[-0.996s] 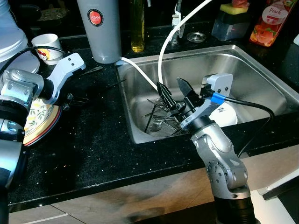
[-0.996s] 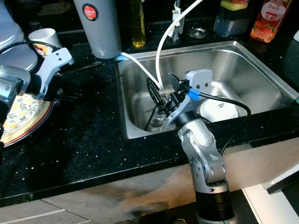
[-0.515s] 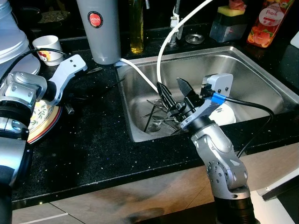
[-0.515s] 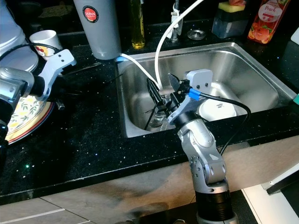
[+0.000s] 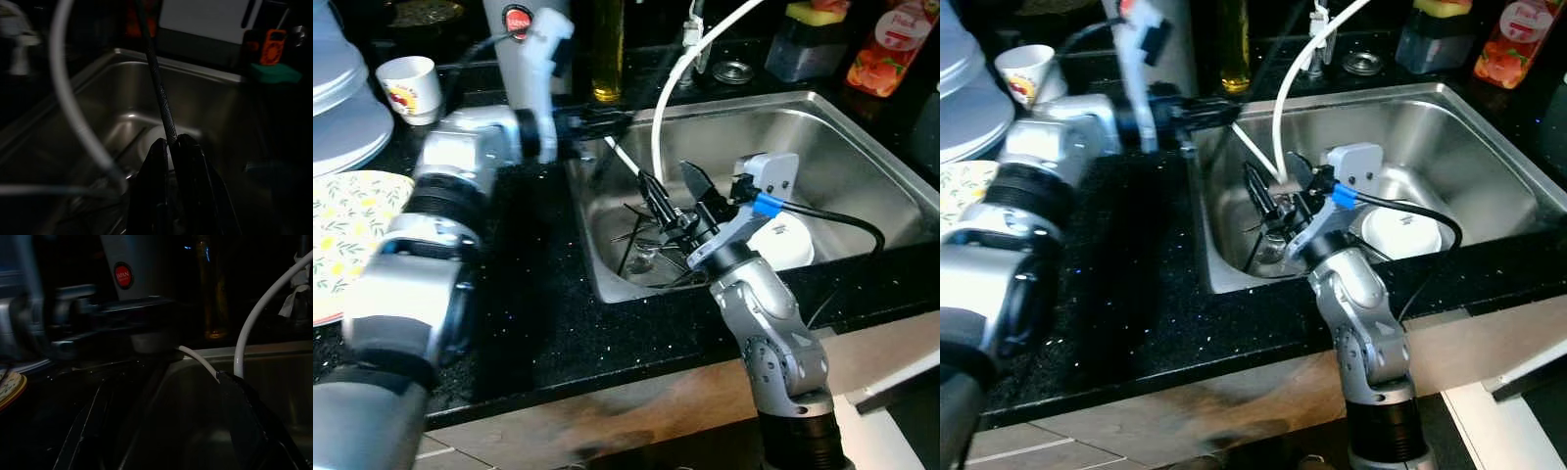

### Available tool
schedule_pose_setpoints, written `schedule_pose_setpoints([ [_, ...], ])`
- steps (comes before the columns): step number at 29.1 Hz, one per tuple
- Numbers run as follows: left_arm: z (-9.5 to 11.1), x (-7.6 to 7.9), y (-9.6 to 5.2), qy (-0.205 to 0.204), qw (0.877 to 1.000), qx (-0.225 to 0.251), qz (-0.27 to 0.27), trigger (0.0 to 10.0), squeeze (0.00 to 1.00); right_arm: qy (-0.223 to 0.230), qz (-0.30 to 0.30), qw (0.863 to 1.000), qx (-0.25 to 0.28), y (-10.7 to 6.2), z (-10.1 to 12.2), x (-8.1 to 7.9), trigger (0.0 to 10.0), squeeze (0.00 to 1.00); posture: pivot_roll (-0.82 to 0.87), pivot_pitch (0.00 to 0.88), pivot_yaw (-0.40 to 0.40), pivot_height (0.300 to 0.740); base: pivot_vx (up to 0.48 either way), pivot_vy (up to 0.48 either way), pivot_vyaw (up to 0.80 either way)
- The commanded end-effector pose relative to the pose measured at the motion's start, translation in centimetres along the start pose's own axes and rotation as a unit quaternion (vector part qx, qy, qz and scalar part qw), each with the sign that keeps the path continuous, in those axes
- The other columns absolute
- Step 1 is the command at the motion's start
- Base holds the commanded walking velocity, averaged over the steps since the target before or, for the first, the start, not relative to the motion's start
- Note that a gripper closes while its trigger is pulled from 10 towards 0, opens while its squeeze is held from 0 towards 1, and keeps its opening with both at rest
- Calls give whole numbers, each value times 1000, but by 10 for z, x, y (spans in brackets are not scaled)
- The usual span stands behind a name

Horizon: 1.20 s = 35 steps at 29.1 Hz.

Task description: Kitchen organization

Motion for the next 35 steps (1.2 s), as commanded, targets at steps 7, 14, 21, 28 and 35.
schedule_pose_setpoints([
  [7, -33, 25, 45, -18, 997, -60, 48, 10000, 1000, -4, -9, 1000, -1, -4, 1, 1, 10000, 0, 116, 124, 58, 740, 0, 0, 0],
  [14, 7, 11, 21, 18, 999, 18, 26, 10000, 0, -4, -14, 1000, -1, -5, 1, 3, 10000, 0, 133, 130, 56, 740, 0, 0, 0],
  [21, 26, -59, -76, 213, 943, -116, 226, 10000, 0, 3, -13, 1000, 1, -4, -1, 1, 10000, 0, 158, 137, 60, 740, 0, 0, 0],
  [28, -2, -94, -147, 262, 847, -279, 368, 10000, 0, 10, -12, 1000, 1, -4, -1, -3, 10000, 0, 178, 154, 65, 740, 0, 0, 0],
  [35, -15, -106, -181, 296, 778, -335, 443, 10000, 0, 14, -12, 1000, -1, -5, -2, -4, 10000, 0, 176, 170, 64, 740, 0, 0, 0],
])
Point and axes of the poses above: a point about 5 cm out from each wrist's last joint towards the gripper, its own y axis pointing out of the wrist towards the gripper, its own z axis along the axis of the wrist's last joint, x = y × z, the point moved 1 cm from there along y, pointing out of the wrist towards the gripper, and after that the axes turned 2 degrees about -y, right-handed, at the moved point
